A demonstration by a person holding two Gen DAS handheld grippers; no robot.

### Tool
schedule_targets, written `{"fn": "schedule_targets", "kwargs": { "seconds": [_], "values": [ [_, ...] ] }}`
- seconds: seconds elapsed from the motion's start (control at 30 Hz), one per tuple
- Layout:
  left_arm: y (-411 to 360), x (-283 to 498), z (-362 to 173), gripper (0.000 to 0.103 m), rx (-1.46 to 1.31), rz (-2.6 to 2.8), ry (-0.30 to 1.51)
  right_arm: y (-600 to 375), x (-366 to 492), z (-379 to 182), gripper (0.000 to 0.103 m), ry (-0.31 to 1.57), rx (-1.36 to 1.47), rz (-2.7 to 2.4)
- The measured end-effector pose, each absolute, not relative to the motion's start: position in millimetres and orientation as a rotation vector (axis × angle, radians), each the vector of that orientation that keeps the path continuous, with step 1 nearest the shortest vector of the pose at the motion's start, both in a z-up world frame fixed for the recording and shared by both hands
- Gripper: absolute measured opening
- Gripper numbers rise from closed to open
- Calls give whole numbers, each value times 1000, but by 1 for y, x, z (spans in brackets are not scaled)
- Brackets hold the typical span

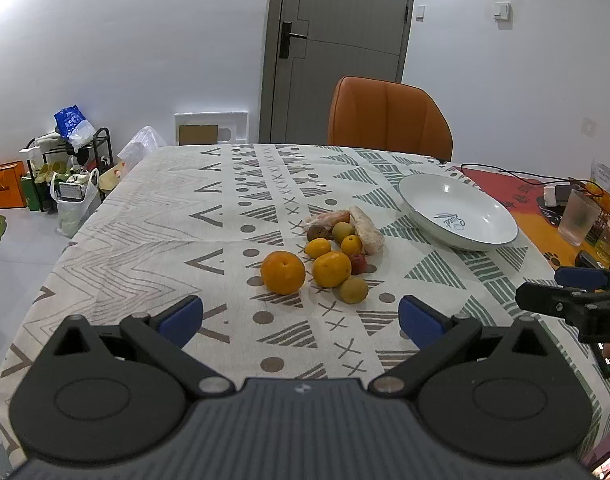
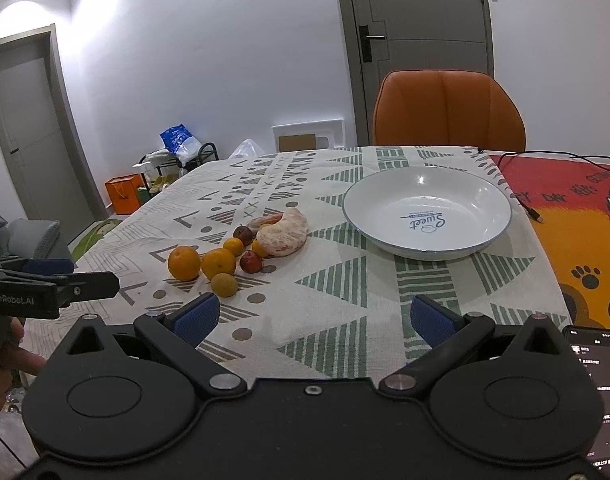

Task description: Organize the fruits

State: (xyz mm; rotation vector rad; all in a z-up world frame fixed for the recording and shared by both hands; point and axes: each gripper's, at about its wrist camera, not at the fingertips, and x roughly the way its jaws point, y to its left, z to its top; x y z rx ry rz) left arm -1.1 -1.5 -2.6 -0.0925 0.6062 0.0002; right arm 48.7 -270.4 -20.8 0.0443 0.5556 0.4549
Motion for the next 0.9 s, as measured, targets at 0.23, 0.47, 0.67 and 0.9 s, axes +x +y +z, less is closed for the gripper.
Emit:
{"fn": "schedule_targets", "kwargs": {
  "seconds": [0.23, 0.47, 0.67, 0.9],
  "values": [
    [-2, -1, -1, 103, -89, 0, 602, -271, 49, -21, 103, 558, 45, 454],
    [-2, -4, 2, 103, -84, 1, 591, -269, 47, -22, 103, 558, 39, 458],
    [-2, -5, 3, 103, -79, -2, 584, -268, 49, -23, 103, 563, 37, 448],
    [-2, -5, 4, 103, -78, 0, 577, -269, 50, -23, 103, 566, 35, 454]
  ]
}}
